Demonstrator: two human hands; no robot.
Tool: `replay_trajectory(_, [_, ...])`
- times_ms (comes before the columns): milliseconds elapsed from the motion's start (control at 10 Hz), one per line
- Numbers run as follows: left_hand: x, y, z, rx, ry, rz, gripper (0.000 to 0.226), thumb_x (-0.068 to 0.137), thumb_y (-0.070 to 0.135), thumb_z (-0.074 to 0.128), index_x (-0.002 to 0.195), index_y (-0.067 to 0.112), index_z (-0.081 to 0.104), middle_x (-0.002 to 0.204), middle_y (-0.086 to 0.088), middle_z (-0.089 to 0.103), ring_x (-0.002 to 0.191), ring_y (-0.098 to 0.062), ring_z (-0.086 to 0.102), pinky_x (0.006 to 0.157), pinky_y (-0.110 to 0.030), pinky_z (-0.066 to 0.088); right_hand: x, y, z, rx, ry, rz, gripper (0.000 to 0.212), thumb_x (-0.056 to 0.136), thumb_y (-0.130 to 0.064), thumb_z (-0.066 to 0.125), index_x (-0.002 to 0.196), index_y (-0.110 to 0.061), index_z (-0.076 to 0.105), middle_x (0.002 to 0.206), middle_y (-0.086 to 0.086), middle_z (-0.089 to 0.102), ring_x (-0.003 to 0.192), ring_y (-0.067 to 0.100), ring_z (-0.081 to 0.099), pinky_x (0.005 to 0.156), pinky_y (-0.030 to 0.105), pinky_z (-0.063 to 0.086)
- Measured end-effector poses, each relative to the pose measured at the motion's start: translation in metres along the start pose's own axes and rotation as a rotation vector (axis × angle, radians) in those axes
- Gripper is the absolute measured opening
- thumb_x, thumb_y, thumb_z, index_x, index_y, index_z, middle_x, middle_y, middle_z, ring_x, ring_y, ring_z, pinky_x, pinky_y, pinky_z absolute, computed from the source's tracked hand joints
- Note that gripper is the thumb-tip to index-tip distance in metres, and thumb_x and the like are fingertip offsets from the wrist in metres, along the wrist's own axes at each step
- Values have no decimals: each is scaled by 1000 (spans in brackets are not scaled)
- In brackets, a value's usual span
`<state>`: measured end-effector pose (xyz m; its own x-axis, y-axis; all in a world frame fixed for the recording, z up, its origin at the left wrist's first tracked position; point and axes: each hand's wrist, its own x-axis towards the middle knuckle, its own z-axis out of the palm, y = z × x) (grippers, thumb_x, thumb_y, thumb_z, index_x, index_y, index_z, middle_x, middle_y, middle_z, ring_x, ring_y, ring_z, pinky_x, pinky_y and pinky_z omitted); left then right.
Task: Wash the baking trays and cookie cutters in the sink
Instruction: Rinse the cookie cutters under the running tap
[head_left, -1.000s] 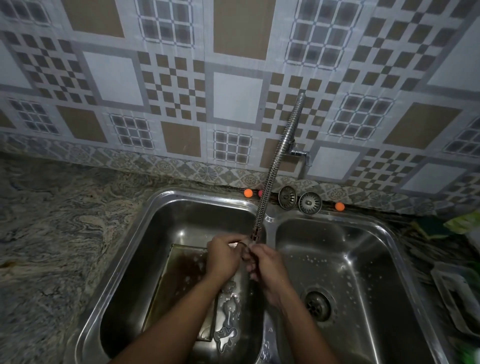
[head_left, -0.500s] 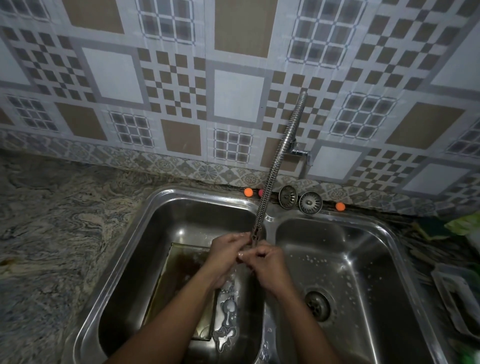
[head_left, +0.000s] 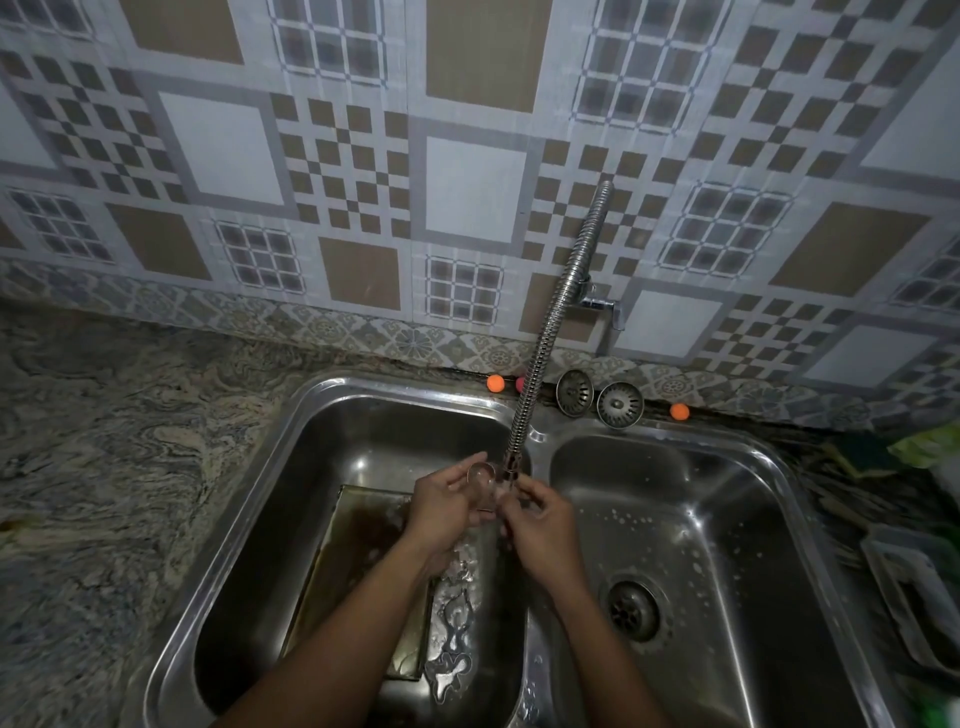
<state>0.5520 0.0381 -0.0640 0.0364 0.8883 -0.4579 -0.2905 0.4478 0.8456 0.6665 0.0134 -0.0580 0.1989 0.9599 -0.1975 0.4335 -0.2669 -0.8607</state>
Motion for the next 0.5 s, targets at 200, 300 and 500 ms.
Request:
replay_trajectory(200, [-4,7,7,76,147,-31,24,78,-11,74,97,2,69,73,-12,73,56,-16,68,52,-24,56,16,30,13,-30,65,18,47,84,-58,49,95,-14,61,90,20,69,85,41,68,77,56,56])
replay_trajectory(300, [-1,6,10,32,188,-126,7,80,-10,70,87,-9,69,79,-24,72,63,-28,66,49,-29,55,30,62,23,-50,-5,-18,45,84,-68,46,100,-27,53,90,12,70,84,36,69,75,53,57])
replay_trajectory(500, [-1,0,14,-100,73,-165,17,81,-11,69,98,-14,67,91,-29,72,73,-35,67,57,-35,60,6,18,-1,0,51,-24,67,72,-69,38,91,-9,58,90,28,67,84,47,65,78,60,54])
